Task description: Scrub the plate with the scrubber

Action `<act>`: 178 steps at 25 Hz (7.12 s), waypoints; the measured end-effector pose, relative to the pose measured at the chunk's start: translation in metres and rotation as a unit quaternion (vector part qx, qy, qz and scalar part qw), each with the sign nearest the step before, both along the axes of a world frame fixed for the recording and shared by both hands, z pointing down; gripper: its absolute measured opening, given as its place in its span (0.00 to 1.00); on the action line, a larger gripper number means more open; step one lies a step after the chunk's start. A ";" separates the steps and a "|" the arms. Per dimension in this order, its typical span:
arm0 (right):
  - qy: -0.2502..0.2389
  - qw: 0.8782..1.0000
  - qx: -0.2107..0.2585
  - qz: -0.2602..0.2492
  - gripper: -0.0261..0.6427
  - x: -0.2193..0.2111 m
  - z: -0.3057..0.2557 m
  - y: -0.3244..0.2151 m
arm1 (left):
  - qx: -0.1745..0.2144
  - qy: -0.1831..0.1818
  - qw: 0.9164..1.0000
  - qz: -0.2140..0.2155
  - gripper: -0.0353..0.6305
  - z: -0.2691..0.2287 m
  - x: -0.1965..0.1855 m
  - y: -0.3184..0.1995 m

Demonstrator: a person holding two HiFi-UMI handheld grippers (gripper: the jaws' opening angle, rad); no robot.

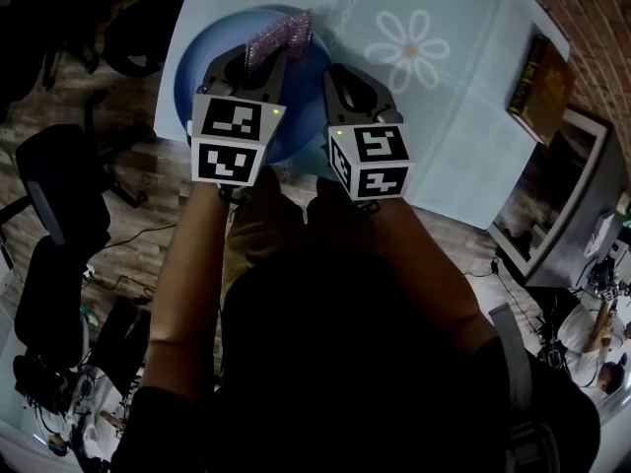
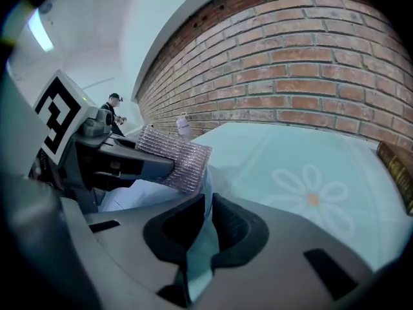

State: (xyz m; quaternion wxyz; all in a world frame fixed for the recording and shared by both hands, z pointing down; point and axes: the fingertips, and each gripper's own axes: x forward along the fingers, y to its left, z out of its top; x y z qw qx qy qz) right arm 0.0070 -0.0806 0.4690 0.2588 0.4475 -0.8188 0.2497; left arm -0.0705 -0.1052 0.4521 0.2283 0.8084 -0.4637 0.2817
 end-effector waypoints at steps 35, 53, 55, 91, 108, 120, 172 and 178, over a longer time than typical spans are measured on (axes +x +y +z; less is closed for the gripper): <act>0.022 1.000 0.001 0.012 0.13 0.001 -0.002 0.000 | -0.015 -0.070 0.994 -0.086 0.17 0.000 -0.135 0.016; 0.032 0.999 -0.008 0.007 0.13 0.001 -0.003 0.004 | -0.056 -0.060 0.995 -0.058 0.17 -0.005 -0.131 0.083; 0.032 0.999 -0.009 0.005 0.13 0.001 -0.004 0.004 | -0.060 -0.056 0.995 -0.056 0.17 -0.006 -0.129 0.091; 0.021 0.999 -0.019 -0.022 0.13 0.004 -0.006 0.010 | -0.059 0.055 0.994 0.079 0.17 -0.018 0.031 0.138; 0.026 1.000 -0.013 -0.009 0.13 0.006 -0.006 0.011 | -0.019 0.000 0.998 0.065 0.17 -0.002 0.041 0.045; 0.030 0.999 -0.009 -0.006 0.13 0.007 -0.006 0.011 | -0.025 -0.034 0.998 0.047 0.17 0.008 0.011 0.003; 0.040 0.999 -0.004 -0.015 0.13 0.010 -0.006 0.014 | -0.098 -0.167 0.970 0.151 0.17 0.025 0.009 0.110; 0.038 0.999 -0.007 -0.011 0.13 0.012 -0.005 0.014 | -0.072 -0.181 0.966 0.171 0.17 0.027 0.033 0.082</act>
